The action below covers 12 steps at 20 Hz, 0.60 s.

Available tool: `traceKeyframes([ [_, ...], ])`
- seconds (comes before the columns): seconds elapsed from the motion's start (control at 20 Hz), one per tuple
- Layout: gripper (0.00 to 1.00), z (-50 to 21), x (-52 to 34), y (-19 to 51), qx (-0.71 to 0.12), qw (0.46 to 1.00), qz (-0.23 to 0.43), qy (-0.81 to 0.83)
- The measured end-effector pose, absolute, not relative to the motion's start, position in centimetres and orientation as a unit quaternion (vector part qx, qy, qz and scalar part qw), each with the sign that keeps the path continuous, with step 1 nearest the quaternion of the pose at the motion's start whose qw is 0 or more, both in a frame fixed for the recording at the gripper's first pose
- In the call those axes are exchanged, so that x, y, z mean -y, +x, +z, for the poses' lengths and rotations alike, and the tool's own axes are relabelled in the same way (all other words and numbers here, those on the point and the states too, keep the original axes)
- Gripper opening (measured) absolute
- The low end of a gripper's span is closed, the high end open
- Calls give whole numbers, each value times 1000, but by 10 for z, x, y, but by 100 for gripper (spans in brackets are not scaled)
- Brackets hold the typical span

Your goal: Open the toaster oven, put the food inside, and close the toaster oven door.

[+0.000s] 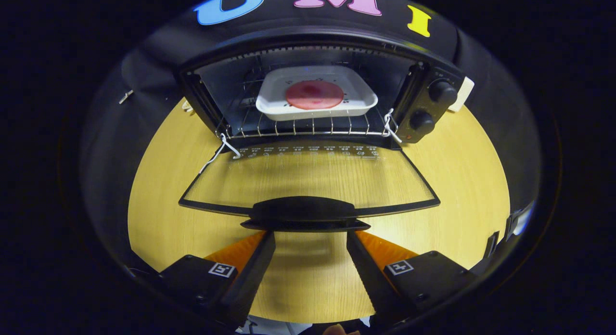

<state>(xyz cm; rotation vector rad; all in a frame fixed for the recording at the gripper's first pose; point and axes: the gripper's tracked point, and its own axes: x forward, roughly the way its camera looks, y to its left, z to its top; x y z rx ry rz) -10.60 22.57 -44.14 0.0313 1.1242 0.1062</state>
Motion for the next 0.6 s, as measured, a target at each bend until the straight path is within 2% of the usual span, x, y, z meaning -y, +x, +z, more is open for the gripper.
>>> traceKeyframes([
  [0.6, 98, -341, -230, -62, -390, 916, 89, -18],
])
